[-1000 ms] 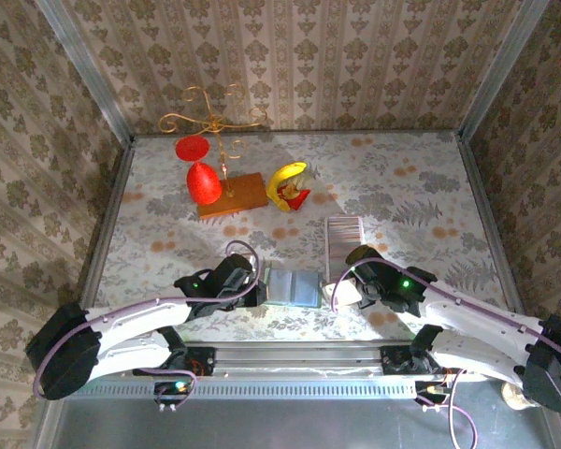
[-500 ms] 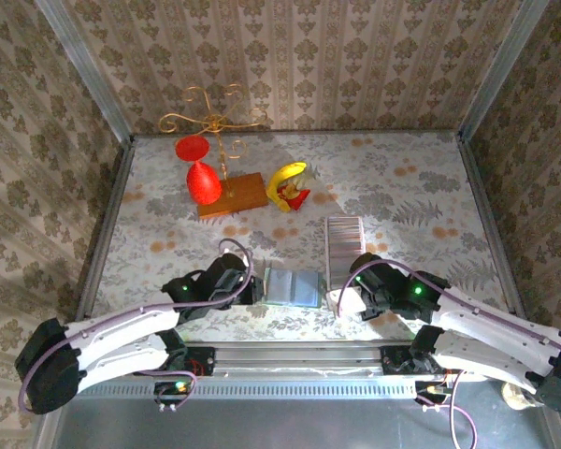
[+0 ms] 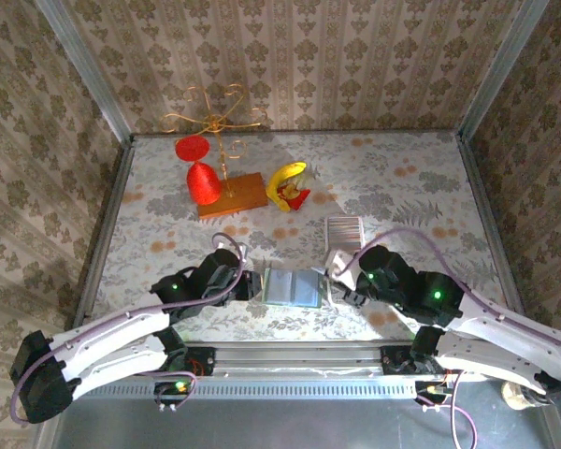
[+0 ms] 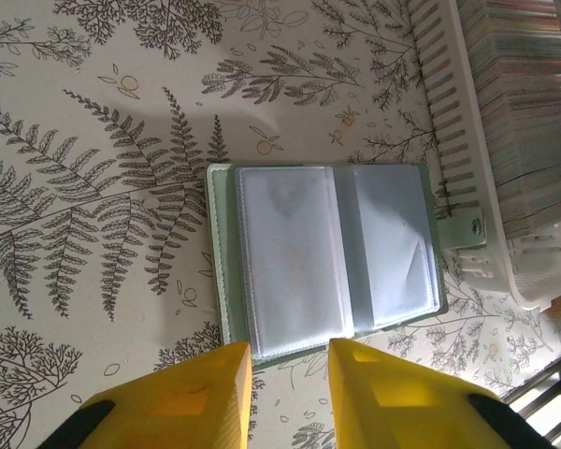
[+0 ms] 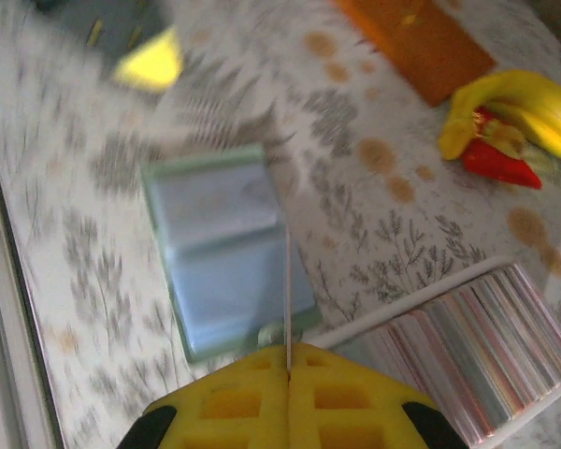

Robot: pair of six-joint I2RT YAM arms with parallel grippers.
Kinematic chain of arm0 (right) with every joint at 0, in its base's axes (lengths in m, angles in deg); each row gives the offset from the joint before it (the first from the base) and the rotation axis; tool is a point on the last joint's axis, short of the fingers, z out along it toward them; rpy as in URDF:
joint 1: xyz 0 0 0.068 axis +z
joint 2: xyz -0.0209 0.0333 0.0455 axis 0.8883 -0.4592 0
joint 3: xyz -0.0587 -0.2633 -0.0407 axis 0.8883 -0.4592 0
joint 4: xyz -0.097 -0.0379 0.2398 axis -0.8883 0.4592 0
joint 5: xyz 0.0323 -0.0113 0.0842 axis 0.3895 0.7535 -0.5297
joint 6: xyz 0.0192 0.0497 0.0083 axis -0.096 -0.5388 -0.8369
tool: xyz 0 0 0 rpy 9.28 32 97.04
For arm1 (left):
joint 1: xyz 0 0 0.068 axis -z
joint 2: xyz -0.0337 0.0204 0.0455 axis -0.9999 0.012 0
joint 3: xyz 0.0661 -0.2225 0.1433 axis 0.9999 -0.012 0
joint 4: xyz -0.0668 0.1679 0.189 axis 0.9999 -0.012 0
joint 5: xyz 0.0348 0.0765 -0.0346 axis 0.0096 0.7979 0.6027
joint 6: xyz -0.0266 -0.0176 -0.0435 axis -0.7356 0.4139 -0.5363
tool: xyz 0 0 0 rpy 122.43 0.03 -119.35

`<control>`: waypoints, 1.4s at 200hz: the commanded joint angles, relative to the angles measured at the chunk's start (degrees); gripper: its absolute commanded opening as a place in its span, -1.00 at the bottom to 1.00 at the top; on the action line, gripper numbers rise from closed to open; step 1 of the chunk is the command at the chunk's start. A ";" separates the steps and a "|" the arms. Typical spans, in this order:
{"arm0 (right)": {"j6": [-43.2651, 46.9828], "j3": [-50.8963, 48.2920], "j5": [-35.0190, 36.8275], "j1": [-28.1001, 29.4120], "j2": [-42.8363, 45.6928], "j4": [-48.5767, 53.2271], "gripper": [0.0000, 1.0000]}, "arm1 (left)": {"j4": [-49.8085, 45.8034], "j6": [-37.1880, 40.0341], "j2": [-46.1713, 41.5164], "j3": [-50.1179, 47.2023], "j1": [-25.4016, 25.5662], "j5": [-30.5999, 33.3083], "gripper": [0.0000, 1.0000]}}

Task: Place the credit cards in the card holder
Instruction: Pick up the credit card from the storage box, then insert the credit card into the card slot.

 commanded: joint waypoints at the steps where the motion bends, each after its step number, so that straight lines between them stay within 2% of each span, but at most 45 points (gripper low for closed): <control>1: -33.51 4.78 7.76 0.24 -4.03 -3.52 -1.00 | -0.71 0.71 1.52 1.61 -0.95 0.58 -0.40; 21: -53.39 7.33 9.49 0.24 -10.51 1.27 -1.00 | 1.38 -0.17 3.59 0.95 -2.59 -0.24 -0.40; 30: -60.59 7.20 7.74 0.24 -13.35 1.15 -1.00 | 3.35 -0.61 4.47 0.10 -3.43 -1.24 -0.40; 41: -66.40 5.74 4.90 0.52 -16.08 -2.34 -1.00 | 5.95 -1.20 5.59 -0.87 -4.91 -3.51 -0.40; 56: -72.81 1.33 3.21 2.08 -19.09 -12.57 -1.00 | 8.53 -2.00 7.14 -1.70 -6.13 -5.42 -0.40; 73: -78.24 -1.25 4.65 3.36 -23.34 -18.74 -1.00 | 10.36 -2.32 8.56 -2.25 -6.49 -5.83 -0.40; 111: -79.99 1.50 8.09 5.15 -33.96 -20.46 -1.00 | 14.46 -2.79 12.54 -3.30 -6.54 -7.88 -0.36; 128: -80.67 1.63 7.73 5.16 -37.01 -22.76 -1.00 | 15.66 -2.64 14.67 -3.50 -6.52 -8.94 -0.43; 152: -81.50 1.14 9.89 5.25 -37.45 -22.71 -1.00 | 16.73 -2.07 17.17 -3.50 -6.02 -9.57 -0.57; 211: -82.01 -1.50 11.98 5.21 -37.54 -26.58 -1.00 | 16.53 -0.54 20.45 -2.38 -4.80 -9.22 -0.60; 280: -80.97 -2.34 14.07 5.25 -38.15 -25.84 -1.00 | 16.51 -1.32 20.25 -3.93 -4.04 -8.37 -0.62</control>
